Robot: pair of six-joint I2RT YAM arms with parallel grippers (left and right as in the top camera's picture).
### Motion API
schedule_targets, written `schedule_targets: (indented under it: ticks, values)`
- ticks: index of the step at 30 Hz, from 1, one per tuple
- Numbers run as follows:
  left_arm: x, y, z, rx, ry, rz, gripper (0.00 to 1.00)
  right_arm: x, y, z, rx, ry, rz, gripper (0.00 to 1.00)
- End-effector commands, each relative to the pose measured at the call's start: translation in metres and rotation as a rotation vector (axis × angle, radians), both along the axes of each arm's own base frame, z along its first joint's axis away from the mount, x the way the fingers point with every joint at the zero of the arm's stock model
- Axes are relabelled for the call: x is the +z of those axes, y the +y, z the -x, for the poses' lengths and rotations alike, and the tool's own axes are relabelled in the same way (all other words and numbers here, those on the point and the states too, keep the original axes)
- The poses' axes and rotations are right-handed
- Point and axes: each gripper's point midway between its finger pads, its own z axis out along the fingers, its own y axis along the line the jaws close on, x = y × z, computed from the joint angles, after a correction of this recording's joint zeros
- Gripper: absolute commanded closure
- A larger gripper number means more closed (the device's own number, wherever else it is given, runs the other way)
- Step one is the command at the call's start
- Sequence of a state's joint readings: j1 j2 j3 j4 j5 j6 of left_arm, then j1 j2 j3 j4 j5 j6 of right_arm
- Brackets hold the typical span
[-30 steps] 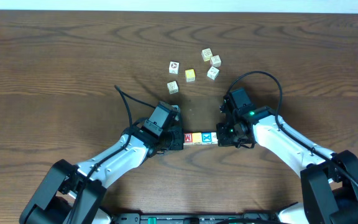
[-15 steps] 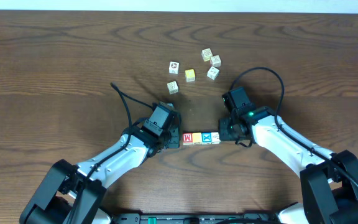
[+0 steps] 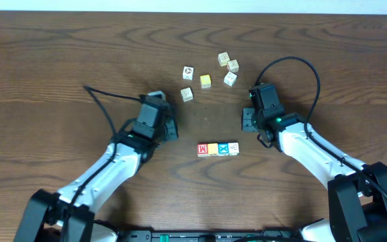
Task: Lift 4 blocks
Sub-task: 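Open both grippers and pull them back away from the block row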
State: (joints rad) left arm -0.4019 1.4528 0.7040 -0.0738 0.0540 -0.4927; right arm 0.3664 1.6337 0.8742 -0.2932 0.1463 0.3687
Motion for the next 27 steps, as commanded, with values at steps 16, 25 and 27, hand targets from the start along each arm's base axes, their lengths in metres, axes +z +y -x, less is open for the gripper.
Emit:
schedule_targets:
  ticks: [16, 25, 27]
  values:
    - [0.0218, 0.0121, -0.0143, 0.038, -0.065, 0.002, 0.40, 0.0038, -0.0170, -0.0089, -0.053, -0.046, 0.077, 0.01]
    - [0.0220, 0.0121, -0.0145, 0.039, -0.066, 0.003, 0.26, 0.0037, -0.0170, -0.0086, -0.053, -0.044, 0.077, 0.01]
    - [0.0225, 0.0118, -0.0150, 0.038, -0.069, 0.004, 0.27, 0.0035, -0.0171, -0.0084, -0.053, -0.043, 0.077, 0.01]
